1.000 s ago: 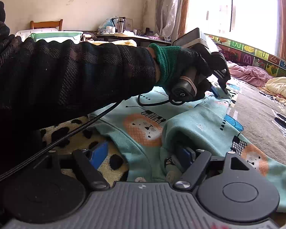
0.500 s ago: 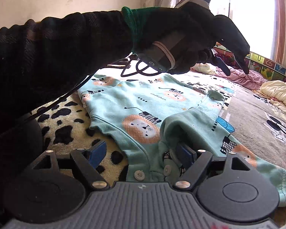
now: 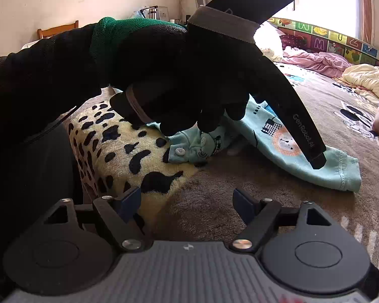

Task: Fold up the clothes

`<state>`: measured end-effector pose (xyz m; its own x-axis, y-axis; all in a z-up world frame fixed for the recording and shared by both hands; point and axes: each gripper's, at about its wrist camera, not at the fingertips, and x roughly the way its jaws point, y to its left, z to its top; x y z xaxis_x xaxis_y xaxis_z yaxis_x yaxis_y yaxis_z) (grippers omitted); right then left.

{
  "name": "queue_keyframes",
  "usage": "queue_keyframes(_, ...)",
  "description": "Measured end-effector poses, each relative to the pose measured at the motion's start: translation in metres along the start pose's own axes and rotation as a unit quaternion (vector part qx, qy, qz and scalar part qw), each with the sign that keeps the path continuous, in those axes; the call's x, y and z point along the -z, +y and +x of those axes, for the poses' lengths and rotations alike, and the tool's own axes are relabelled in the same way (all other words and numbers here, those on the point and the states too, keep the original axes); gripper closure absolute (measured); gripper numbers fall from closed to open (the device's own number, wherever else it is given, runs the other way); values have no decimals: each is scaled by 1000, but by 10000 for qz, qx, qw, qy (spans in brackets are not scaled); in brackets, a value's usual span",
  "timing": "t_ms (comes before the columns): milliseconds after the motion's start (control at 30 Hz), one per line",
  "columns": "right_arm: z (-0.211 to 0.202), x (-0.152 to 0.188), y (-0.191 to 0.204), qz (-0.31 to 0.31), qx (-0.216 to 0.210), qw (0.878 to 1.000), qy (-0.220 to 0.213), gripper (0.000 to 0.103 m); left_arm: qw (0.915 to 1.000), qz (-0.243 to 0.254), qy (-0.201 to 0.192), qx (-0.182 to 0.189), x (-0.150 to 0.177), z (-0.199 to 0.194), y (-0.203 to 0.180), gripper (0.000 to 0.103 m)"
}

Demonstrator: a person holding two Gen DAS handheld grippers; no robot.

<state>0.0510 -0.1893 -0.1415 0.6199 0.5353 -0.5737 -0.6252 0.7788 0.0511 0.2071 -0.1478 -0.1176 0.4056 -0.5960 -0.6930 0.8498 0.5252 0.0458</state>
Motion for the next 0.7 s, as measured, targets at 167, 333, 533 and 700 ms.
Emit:
queue_keyframes(167,4,7,-5,262,-14,9994,230,24,9953,852,47,-468,7,16,-34,59)
queue_keyframes(333,7,4,-1,298,117,9994,101,24,9930,942,-104,-701,11,25,-42,88)
queue_keyframes(533,8,-15,13,-104,383,9973,-624,24,9813,-1010,-1371,-903,3,-49,30,99)
queue_keyframes(700,25,-42,13,-518,291,9930,-1023,24,8964,-2871,-3091,-1360,48,-157,103,99)
